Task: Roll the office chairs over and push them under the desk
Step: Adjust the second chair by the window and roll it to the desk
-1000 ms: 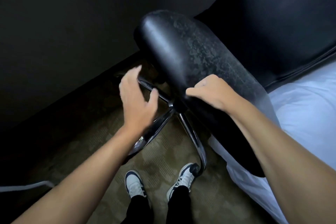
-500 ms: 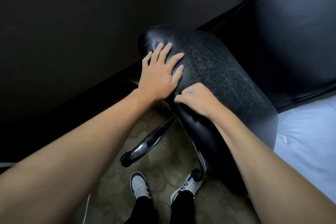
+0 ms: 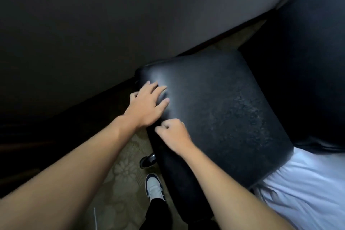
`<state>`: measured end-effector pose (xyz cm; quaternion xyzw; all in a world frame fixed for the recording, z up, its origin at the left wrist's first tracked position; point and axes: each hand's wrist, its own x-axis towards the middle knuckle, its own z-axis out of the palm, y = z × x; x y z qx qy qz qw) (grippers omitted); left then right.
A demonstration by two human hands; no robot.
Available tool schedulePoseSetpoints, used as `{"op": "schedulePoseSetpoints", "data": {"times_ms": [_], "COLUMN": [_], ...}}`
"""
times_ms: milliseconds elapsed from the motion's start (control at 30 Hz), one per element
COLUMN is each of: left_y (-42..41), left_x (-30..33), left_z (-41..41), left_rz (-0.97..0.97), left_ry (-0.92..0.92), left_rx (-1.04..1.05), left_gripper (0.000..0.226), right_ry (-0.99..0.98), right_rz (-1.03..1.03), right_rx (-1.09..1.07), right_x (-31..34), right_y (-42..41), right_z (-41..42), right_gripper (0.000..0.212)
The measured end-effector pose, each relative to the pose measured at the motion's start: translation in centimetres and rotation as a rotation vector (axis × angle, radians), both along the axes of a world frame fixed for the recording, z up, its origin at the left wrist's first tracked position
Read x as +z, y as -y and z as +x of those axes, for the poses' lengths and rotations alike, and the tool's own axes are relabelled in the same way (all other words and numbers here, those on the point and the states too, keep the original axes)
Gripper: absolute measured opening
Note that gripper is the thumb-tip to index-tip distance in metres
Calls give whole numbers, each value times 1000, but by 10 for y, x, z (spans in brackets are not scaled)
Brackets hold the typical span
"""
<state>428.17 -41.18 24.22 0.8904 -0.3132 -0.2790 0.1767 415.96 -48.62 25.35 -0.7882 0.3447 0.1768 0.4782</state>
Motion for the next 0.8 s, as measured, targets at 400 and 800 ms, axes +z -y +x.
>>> {"op": "schedulePoseSetpoints", "data": {"times_ms": [400, 800], "left_y": [-38, 33], "left_x": [123, 290], "left_z": [-71, -82], "left_rz": [-423, -678], "left_ry": [-158, -17], "left_rx": [238, 271], "left_gripper": [40, 31], "right_ry": [83, 465], "right_rz": [-350, -722], "right_rx": [-152, 124], "right_x": [120, 321], "right_y": [22, 75], "right_z": [-35, -37], "right_gripper": [47, 10]}}
